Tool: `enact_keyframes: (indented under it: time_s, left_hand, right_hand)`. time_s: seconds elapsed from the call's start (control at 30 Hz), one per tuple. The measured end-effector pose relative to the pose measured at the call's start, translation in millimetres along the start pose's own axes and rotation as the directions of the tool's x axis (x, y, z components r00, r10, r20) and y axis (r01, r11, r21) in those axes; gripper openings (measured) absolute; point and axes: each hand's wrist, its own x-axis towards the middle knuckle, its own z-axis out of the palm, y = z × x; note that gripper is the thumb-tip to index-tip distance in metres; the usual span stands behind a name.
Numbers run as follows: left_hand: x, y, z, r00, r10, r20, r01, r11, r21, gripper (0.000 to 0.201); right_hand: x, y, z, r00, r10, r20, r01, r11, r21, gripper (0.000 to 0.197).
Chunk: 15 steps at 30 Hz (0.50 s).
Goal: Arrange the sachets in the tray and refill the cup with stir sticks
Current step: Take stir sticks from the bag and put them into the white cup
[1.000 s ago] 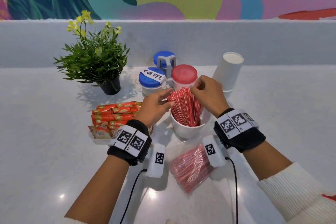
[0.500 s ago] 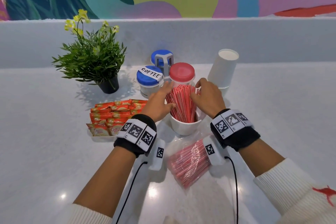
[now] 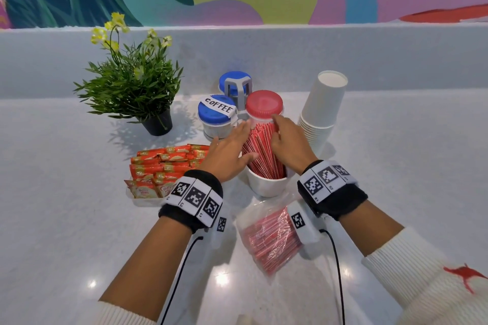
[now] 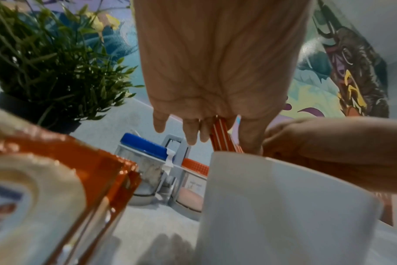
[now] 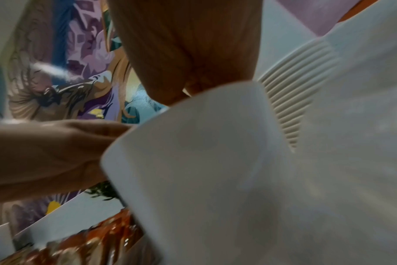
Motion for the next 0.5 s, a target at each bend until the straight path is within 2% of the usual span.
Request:
enact_keyframes:
  time_s: [0.1, 0.2, 0.3, 0.4, 0.5]
  left_hand:
    - [1, 1, 7, 0.998, -0.037, 0.044, 0.034, 0.997, 0.071, 0.073]
    - [-1, 3, 11, 0.997, -0.066, 0.043, 0.061, 0.993, 0.105, 0.071]
    - [-2, 5, 16, 0.997, -0.076, -0.012, 0.076, 0.996, 0.040, 0.067]
    - [-3, 6, 14, 0.994, -0.097, -0.048, 0.098, 0.995, 0.018, 0.065]
    - [-4, 8, 9, 0.989, -0.147, -0.015, 0.147, 0.987, 0.057, 0.074]
  right_hand:
    - [-7, -9, 3, 0.985, -0.114, 0.130, 0.108, 0.993, 0.051, 0.041]
    - [-4, -5, 7, 0.968, -0.101, 0.229, 0.133, 0.983, -0.129, 0.056]
    - [0, 1, 4, 0.958, -0.104, 0.268, 0.160, 0.967, -0.199, 0.056]
    - [1, -1, -9, 0.946, -0.139, 0.292, 0.169, 0.983, -0.078, 0.047]
    - [1, 1, -24, 0.977, -0.063, 0.203, 0.045, 0.995, 0.088, 0.044]
